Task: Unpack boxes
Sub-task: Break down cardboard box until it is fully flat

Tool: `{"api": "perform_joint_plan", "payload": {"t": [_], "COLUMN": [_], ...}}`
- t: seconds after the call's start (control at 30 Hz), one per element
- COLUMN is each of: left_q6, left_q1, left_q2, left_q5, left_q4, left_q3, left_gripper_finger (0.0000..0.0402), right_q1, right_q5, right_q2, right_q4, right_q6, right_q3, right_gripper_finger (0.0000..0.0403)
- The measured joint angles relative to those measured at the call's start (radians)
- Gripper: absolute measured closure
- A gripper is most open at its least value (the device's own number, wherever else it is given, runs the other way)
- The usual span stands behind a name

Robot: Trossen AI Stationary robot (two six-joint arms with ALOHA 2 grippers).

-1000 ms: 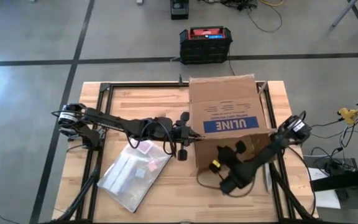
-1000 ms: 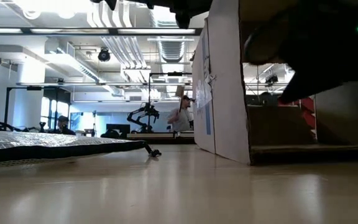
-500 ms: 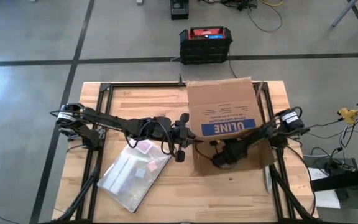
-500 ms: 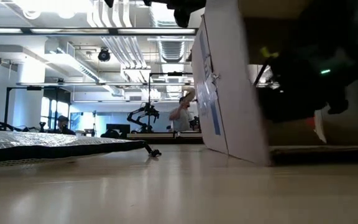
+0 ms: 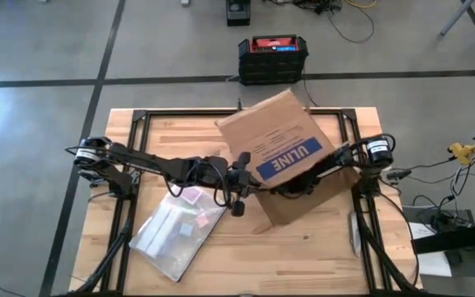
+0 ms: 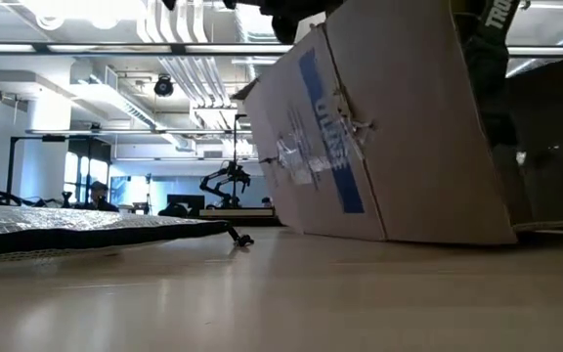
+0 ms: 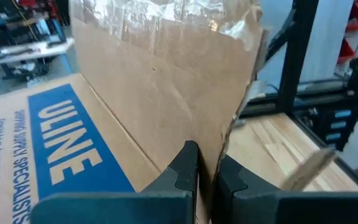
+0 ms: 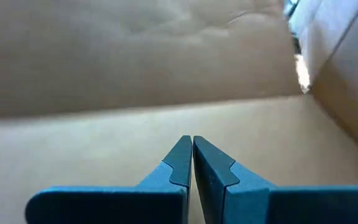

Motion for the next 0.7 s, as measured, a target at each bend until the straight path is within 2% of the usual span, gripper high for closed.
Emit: {"api": "perform_joint_plan", "payload": {"t": [0.23, 0.33, 0.47, 0.7], "left_q6": [-0.015, -0.018, -0.022, -0.060], "left_q1": [-0.004, -0.005, -0.006, 0.002], "left_q2": [-0.006, -0.011, -0.024, -0.037], "left_q5": [0.020, 0.029, 0.029, -0.175], "left_q4": [-0.200, -0.249, -0.355, -0.626], "left_q3": [0.002, 0.002, 0.003, -0.002], "left_gripper_finger": [0.0401, 0.0402, 0.0402, 0.0401], "right_q1": [0.112, 0.198, 0.318, 0.474], "right_q5": [-0.172, -0.200, -0.245, -0.271], "right_q2": [-0.019, -0.029, -0.081, -0.273], "right_q4": [-0.008, -0.013, -0.057, -0.096], "right_q6": [-0.222, -0.303, -0.335, -0.407], "right_q3": [0.002, 0.002, 0.000, 0.003], "right_gripper_finger": [0.0403, 0.0403, 0.0403, 0.0403]}}
